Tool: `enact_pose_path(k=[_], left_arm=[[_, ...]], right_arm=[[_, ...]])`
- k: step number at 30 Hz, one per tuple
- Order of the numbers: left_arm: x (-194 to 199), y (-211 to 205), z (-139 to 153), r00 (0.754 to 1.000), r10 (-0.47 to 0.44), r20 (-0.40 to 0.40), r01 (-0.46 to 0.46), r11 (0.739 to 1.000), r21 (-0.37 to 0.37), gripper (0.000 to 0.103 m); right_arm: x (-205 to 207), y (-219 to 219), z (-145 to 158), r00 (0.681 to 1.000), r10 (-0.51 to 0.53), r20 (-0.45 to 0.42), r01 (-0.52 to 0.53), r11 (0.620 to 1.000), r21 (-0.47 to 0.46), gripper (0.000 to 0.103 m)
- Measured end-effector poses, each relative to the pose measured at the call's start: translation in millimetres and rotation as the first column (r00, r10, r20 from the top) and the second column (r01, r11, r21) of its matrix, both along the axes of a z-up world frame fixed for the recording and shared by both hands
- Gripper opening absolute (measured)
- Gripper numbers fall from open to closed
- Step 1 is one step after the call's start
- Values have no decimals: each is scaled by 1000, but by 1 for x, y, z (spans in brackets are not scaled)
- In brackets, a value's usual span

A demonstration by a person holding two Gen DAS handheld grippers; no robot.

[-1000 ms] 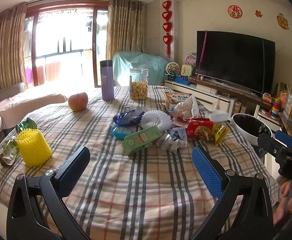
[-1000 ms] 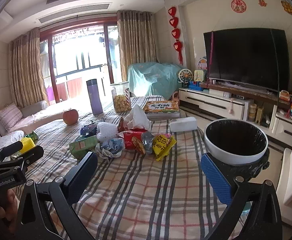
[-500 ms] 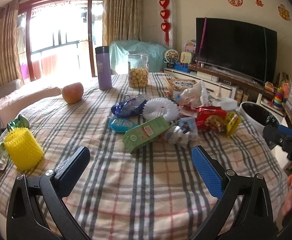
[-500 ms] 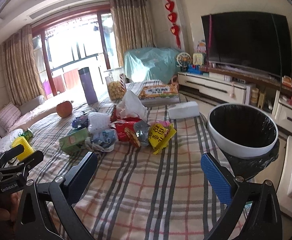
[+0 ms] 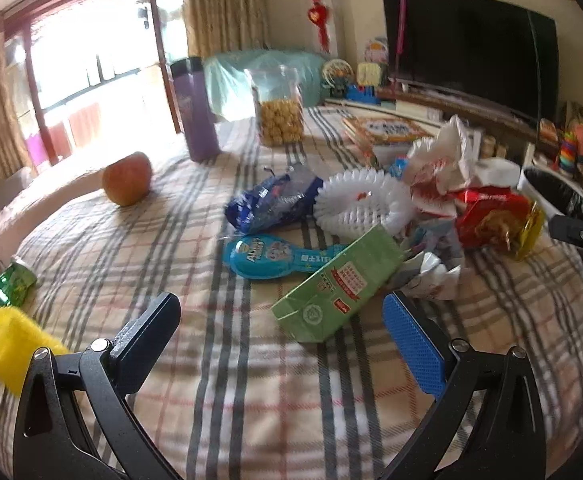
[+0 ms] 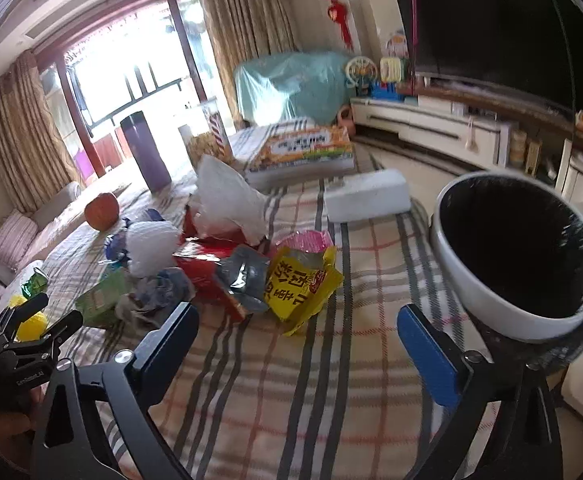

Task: Collect trash
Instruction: 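Grasp the green juice carton with the left tool while the right tool grasps the yellow snack bag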

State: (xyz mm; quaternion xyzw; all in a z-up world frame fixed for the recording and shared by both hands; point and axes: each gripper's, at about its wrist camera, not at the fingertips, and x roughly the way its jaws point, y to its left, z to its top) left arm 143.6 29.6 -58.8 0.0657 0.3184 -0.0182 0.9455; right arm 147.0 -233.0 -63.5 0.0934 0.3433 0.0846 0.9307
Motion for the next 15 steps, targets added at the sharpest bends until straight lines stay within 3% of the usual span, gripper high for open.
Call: enact_pose_path(k=[4,7,9,10,11,15], left_arm=[[14,-3,-4,1000,-30,-6,31,999,42,102],[20,-5,-7,998,-56,-31,57,997,45,87],[23,-7,-9,996,-78,-50,81,996,49,74],[24,-9,-10,994,-91,-58,94,994,51,57],[24,-11,-10,993,-98,-60,101,993,61,44],[16,-17,-11,993,-112,-48,114,992,56,38]], right_arm=[[22,-1,-15,997,15,-80,-13,1000,22,85],[31,-2,-23,995,22,-102,-17,999,43,76],[34,-2,-25,994,29,-105,-23,998,60,63],[35,-2,-26,994,32,-106,-25,998,65,57],[36,-1,-27,994,36,-108,-28,997,69,43],[30,-1,-24,996,48,-81,-41,995,89,42]])
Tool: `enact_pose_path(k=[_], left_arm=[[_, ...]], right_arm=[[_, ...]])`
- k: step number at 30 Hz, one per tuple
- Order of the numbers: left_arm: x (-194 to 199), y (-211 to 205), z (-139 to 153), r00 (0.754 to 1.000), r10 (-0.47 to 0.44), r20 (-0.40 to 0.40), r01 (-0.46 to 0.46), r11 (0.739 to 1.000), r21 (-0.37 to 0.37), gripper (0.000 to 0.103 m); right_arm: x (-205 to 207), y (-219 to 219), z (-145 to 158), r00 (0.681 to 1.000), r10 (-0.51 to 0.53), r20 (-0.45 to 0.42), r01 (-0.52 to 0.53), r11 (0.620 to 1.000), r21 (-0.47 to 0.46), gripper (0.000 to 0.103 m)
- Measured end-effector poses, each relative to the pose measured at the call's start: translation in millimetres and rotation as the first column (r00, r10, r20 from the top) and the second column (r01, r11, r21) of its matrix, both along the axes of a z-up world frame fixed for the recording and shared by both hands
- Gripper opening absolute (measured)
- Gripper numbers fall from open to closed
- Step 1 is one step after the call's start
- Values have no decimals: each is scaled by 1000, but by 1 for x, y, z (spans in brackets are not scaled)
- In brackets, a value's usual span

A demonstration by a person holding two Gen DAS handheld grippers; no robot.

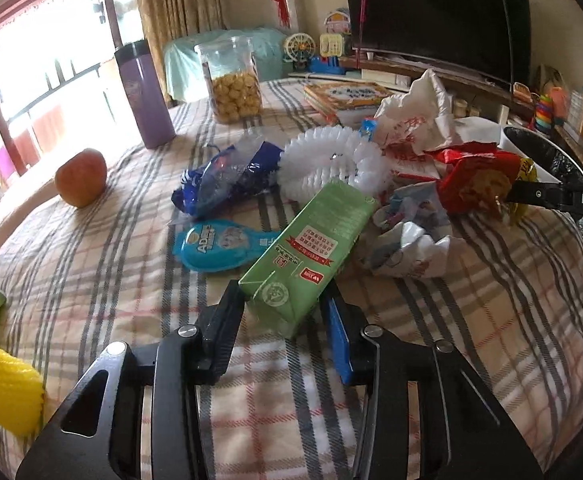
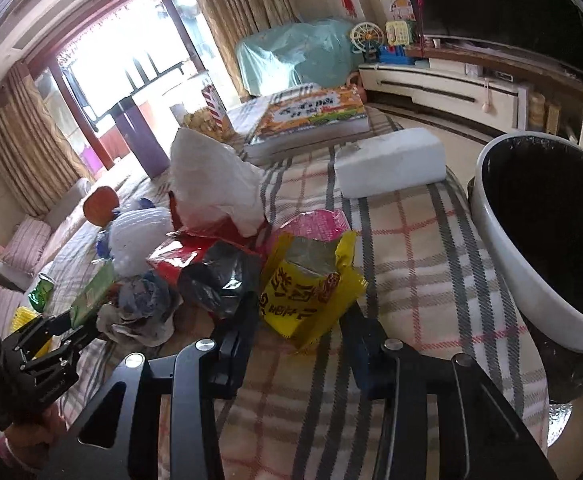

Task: Collect trash
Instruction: 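Grasp the green juice carton with the left tool while the right tool grasps the yellow snack bag, then carry both items over the black bin and open both tools to drop them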

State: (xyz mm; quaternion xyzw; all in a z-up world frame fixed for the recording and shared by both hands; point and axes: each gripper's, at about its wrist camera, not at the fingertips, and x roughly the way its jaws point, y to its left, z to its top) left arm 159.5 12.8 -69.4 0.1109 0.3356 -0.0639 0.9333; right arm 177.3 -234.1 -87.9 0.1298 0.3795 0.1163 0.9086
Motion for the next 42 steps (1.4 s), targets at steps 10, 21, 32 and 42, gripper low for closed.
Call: enact_pose_path(k=[10,21,32,42], left_arm=[[-45,-3,23,998,23,52,-15,987,-158,37],[-65,-59,47,993,-95,74,109,969,-222,36],[-56,-134,42,973,-228,44,232,948,-216,36],[-38,-189,34,955,-297,9,292,934,-207,36]], right_arm=[[-30,-21,19,999,-2,52,1,1000,21,38],[-57,-53,25,998,-26,63,23,999,46,17],[-73,-91,25,995,-63,71,58,996,66,17],[-74,-135,28,988,-132,76,127,990,65,17]])
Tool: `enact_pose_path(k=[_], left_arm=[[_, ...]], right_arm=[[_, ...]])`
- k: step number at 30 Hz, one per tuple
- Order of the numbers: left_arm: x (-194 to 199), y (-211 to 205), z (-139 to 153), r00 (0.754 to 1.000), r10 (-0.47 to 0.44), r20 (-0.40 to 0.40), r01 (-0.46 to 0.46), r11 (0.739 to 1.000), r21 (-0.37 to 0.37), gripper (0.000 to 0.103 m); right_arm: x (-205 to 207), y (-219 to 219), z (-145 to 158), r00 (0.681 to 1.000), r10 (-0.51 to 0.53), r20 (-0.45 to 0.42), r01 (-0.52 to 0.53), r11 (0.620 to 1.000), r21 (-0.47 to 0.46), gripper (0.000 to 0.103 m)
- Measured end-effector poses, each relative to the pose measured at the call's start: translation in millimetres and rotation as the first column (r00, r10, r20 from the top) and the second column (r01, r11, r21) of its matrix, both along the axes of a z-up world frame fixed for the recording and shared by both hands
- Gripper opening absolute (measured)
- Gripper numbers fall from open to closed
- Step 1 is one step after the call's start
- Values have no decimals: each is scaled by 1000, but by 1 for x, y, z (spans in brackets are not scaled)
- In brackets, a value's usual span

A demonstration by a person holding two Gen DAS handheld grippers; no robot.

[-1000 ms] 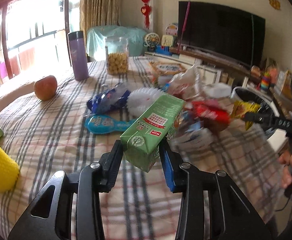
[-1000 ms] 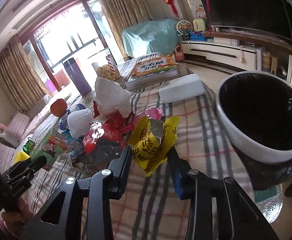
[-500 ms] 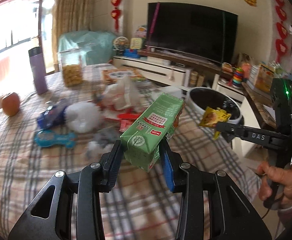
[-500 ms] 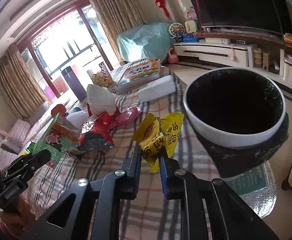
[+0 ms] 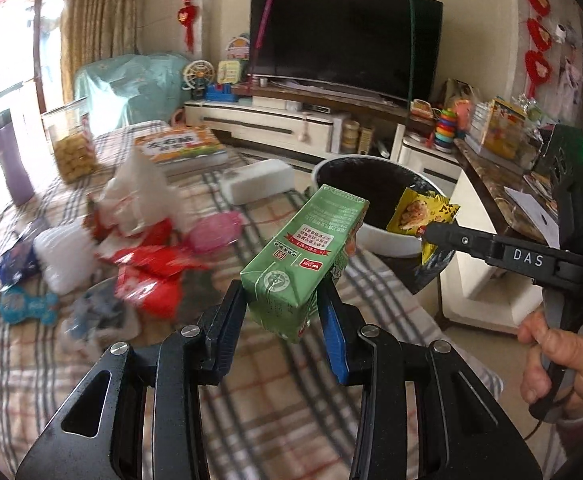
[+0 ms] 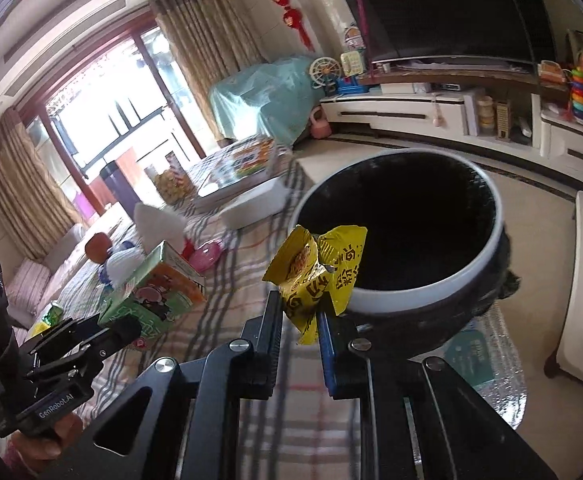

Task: Collect trash
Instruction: 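Carry both items over the black bin and open both tools to drop them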

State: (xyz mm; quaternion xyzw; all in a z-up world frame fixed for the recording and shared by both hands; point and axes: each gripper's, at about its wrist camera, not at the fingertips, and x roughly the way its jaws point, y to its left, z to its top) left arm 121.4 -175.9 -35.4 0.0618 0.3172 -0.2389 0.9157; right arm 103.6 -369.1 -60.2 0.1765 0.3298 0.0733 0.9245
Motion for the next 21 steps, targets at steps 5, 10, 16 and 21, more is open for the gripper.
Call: enact_pose_path(k=[5,10,16,21], left_arm=[[11,-27,-1,1000,-30,-10,30,999,23,36],[23,-51,0,999,-49,-16,50,998,49,36],[38,-79,1,998,-61,-32,63,995,71,36],[53,-98,2,996,-70,-53,74,994,77,36]], right_arm=[[2,-19,1,1000,-22,-1,22,1000,-1,17],[8,-33,2,1000,-30,-4,30,1000,-6,17],[17,-48,3,999,-40,-16,40,999,-15,17],[25,-60,3,999,-42,-33,42,999,-16,17]])
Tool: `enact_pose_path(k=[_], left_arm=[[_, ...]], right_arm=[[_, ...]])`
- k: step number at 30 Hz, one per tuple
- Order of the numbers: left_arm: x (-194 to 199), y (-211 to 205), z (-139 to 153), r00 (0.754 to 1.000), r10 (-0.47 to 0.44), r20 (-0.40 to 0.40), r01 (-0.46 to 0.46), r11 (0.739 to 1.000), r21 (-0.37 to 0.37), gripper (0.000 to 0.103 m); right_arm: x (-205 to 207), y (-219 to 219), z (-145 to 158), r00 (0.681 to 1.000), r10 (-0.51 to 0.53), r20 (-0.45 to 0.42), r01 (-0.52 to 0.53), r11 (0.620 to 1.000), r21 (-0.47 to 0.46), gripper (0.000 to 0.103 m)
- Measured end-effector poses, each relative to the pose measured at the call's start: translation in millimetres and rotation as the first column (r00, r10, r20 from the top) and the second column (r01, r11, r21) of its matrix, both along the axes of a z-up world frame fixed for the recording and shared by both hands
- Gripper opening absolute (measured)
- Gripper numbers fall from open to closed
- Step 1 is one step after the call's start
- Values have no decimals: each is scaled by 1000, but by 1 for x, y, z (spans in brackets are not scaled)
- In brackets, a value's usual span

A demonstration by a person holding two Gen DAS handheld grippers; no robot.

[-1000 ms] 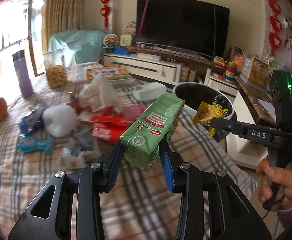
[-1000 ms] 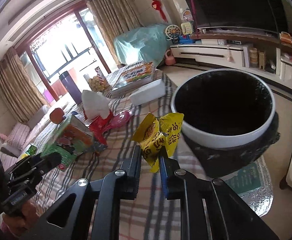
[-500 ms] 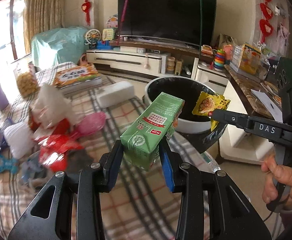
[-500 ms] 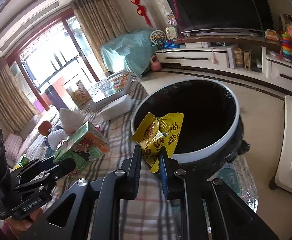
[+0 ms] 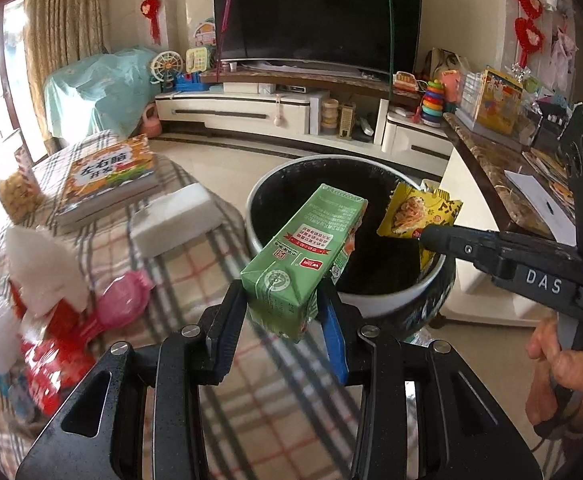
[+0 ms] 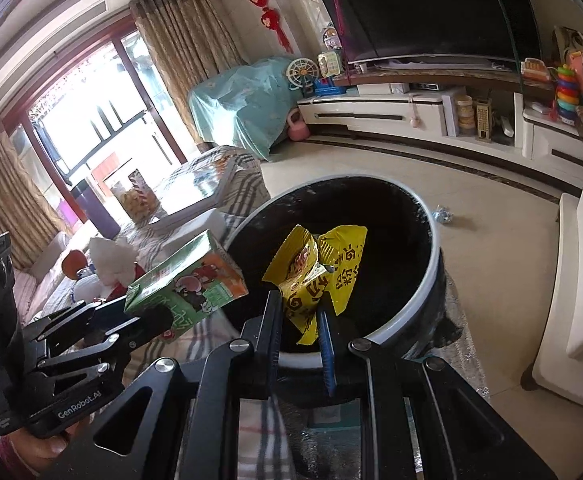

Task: Collect trash
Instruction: 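Carry both items over the black bin and open both tools to drop them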

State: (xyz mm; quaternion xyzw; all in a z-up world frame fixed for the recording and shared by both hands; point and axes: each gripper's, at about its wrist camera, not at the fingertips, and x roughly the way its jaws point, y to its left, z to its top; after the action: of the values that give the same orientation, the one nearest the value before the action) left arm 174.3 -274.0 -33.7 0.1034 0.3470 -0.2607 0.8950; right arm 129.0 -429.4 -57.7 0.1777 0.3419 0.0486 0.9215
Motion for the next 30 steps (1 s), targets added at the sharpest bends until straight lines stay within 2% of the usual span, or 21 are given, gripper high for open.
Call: enact_pose_path(k=[11,18,19,20,21,26,28,29,30], left_arm=[[24,-29,1,1000,-16,-3,16,1000,17,36],[33,-39,-3,999,-38,-31,38,999,20,36],[34,-40,-4,999,-40,-37,41,999,18,37],[34,-41,-5,999,-38,-38,39,999,22,38],[34,-42,-5,999,-38,-39,39,999,25,39],[27,-30,-4,999,-18,-29,18,1000,7,59],[22,-22,-5,1000,-5,-31,5,1000,-10,63],[17,-15,-6,999,5,-36,-5,1000,-20,64],[15,-11,-6,999,8,-38,-9,1000,-27,64]], right_arm=[[21,-17,0,1000,8,-25,-9,1000,-29,18],[31,-25,-3,999,8,-53,-11,999,-53,23],[33,-27,-3,998,6,-56,-8,999,-52,26],[33,-29,-4,998,0,-57,-3,999,-50,35],[33,-30,-3,998,-2,-55,-1,999,-49,39],[26,-36,-1,999,-20,-45,18,999,-36,43],[23,-36,0,999,-27,-33,26,999,-27,55],[22,-36,2,999,-29,-24,29,999,-23,66],[20,-34,2,999,-29,-17,29,999,-21,70]])
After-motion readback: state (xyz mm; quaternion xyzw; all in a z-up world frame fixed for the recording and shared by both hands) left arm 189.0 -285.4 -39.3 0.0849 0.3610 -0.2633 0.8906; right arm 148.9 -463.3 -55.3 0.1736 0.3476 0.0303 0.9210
